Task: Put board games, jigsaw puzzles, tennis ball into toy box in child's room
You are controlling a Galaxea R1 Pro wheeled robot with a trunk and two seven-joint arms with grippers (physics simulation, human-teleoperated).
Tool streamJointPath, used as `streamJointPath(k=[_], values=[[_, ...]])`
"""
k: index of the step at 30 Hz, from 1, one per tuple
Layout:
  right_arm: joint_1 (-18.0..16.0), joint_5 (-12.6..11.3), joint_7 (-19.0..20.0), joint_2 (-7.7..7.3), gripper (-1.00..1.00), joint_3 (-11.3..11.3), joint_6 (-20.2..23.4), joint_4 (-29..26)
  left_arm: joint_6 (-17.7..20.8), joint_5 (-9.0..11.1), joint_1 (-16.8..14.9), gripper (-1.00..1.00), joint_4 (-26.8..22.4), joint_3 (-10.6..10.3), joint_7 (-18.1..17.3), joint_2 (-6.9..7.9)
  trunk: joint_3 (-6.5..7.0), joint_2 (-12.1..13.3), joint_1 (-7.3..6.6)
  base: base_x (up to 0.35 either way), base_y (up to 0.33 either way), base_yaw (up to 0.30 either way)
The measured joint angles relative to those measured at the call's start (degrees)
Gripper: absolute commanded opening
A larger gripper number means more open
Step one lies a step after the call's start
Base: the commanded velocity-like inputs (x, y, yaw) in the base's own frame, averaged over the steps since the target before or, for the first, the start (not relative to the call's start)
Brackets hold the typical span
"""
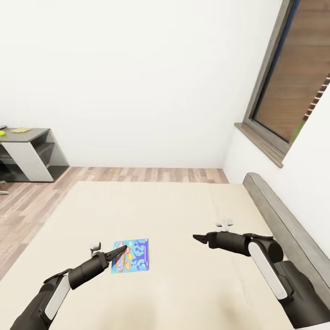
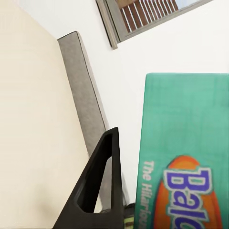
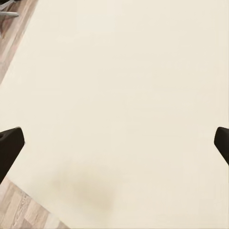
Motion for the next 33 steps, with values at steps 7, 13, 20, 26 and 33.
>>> streamJointPath(k=[7,13,20,26,33], values=[[0.0,0.0,0.0,0.00,1.00,0.0,0.0,0.0,0.0,0.0,0.0,-1.00,0.0,0.0,0.0,0.00,0.00,0.0,0.00,0.000,0.267,0.000],[0.0,0.0,0.0,0.00,1.00,0.0,0.0,0.0,0.0,-0.1,0.0,-1.00,0.0,0.0,0.1,0.00,0.00,0.0,0.00,0.004,0.256,0.000],[0.0,0.0,0.0,0.00,1.00,0.0,0.0,0.0,0.0,0.0,0.0,-1.00,0.0,0.0,0.1,0.00,0.00,0.0,0.00,0.005,0.098,0.000],[0.0,0.0,0.0,0.00,1.00,-0.1,0.0,0.0,0.0,0.0,0.0,-1.00,0.0,0.1,0.2,0.00,0.00,0.0,0.00,0.001,0.022,0.000],[0.0,0.0,0.0,0.00,1.00,-0.2,0.0,0.0,0.1,0.0,0.0,-1.00,0.0,0.1,0.3,0.00,0.00,0.0,0.00,0.000,0.005,0.000]])
